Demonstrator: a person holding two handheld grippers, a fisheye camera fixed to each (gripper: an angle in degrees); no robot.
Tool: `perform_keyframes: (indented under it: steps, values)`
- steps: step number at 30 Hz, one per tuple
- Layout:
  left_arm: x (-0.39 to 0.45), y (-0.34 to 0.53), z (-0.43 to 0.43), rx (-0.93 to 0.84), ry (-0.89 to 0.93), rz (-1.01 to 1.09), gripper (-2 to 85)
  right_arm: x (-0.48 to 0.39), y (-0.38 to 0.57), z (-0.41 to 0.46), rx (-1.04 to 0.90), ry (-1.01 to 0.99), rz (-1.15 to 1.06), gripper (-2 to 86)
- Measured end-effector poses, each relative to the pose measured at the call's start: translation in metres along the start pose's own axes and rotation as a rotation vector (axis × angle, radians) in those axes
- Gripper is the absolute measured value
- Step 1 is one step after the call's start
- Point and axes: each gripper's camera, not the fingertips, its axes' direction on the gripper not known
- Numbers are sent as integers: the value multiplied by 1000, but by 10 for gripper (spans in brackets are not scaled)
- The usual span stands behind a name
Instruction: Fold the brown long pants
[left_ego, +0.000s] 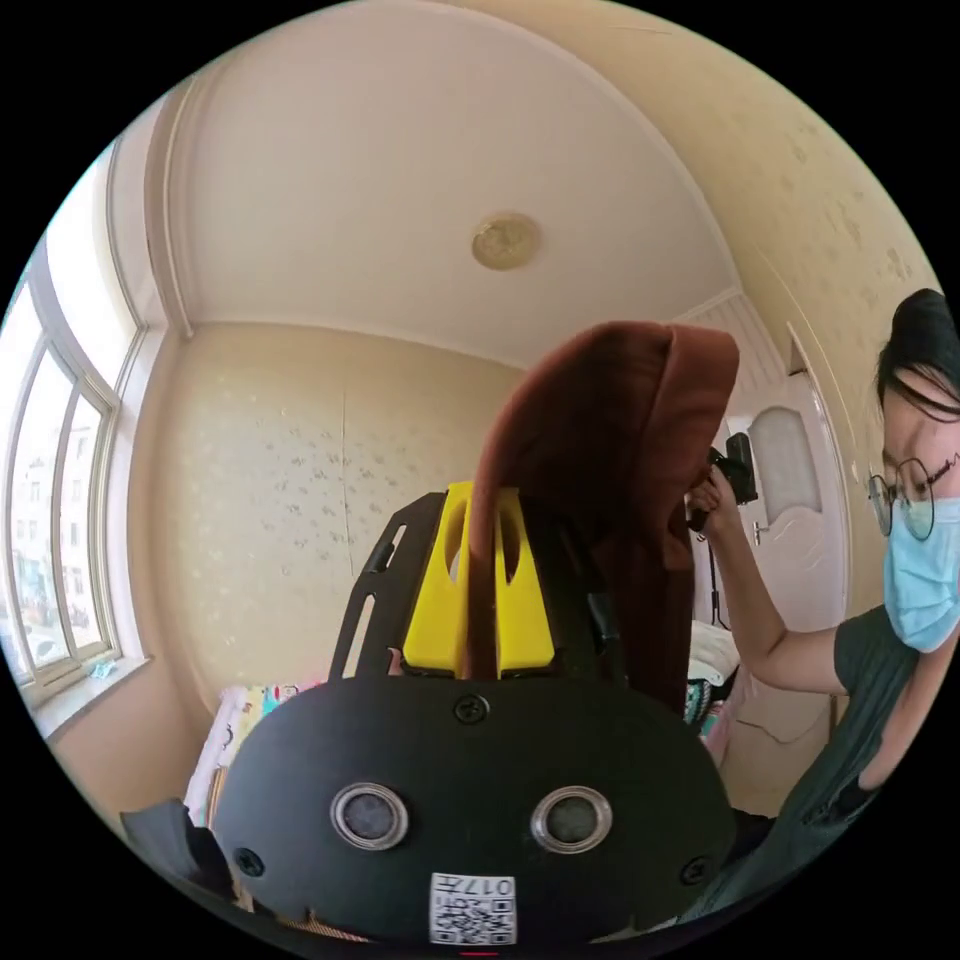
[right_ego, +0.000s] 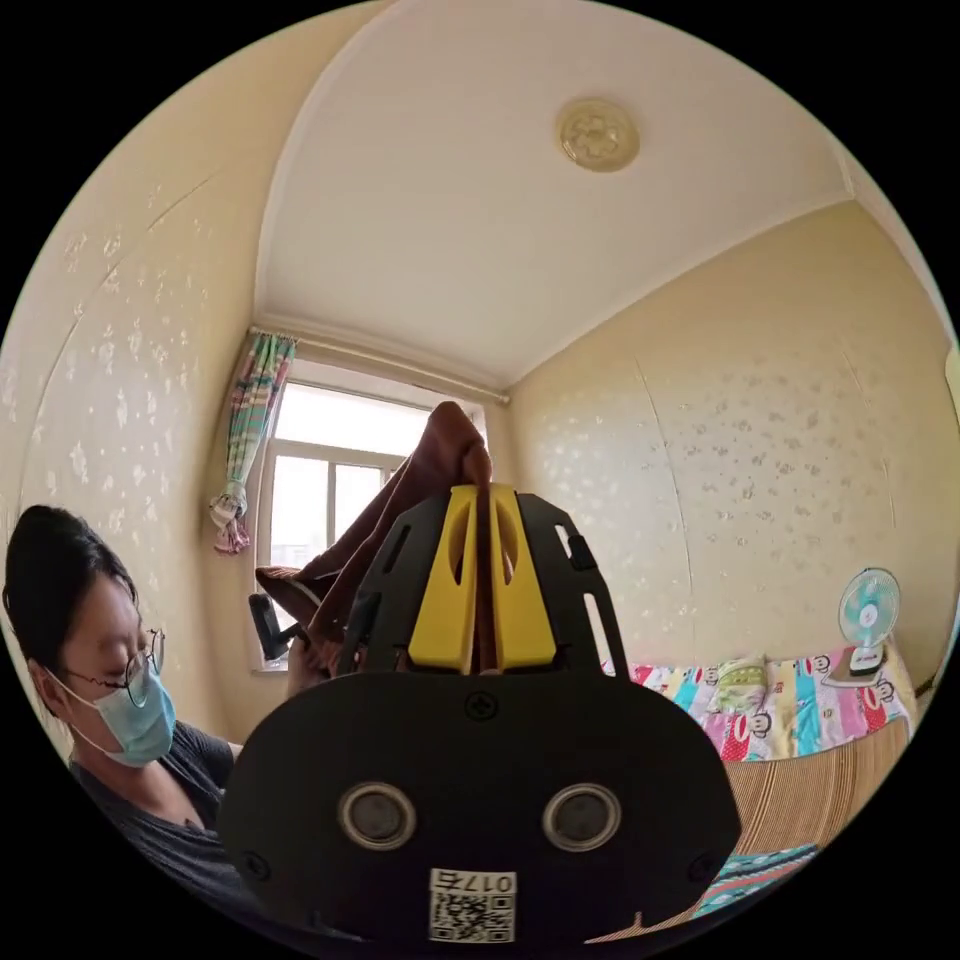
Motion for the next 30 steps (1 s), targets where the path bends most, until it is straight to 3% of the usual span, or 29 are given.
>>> perform_keyframes:
  steps: [2,6,12,16,18,20,21,22,23,25,27,30]
  values:
    - [11,-31,-16,84,-25,29,11,-16,-19,-4,54,-16,-30,18]
    - [8,-57,-9,31,-17,34,8,-30,-40,0,44,17,-26,19]
    - [-32,7,64,-129,25,-81,14,30,22,34,-60,144,28,19]
    - [-120,61,223,-371,36,-270,24,144,66,107,-216,257,155,20]
    - [-167,79,332,-458,-24,-282,32,269,90,209,-333,406,287,23]
    - [-225,114,459,-703,-218,-221,73,364,117,302,-451,618,316,27]
    - [-238,126,480,-800,-297,-230,79,413,134,333,-523,710,386,31]
    - [-255,147,504,-915,-451,-251,90,428,142,335,-507,735,427,34]
    - [-262,168,510,-914,-530,-278,99,440,167,330,-384,733,451,40]
    - [-259,211,511,-868,-421,-255,100,458,215,334,-368,707,480,51]
    - [-247,278,504,-918,-270,-204,95,484,302,351,-594,576,472,68]
    - [-225,425,473,-1163,-157,-217,94,480,462,333,-908,493,361,76]
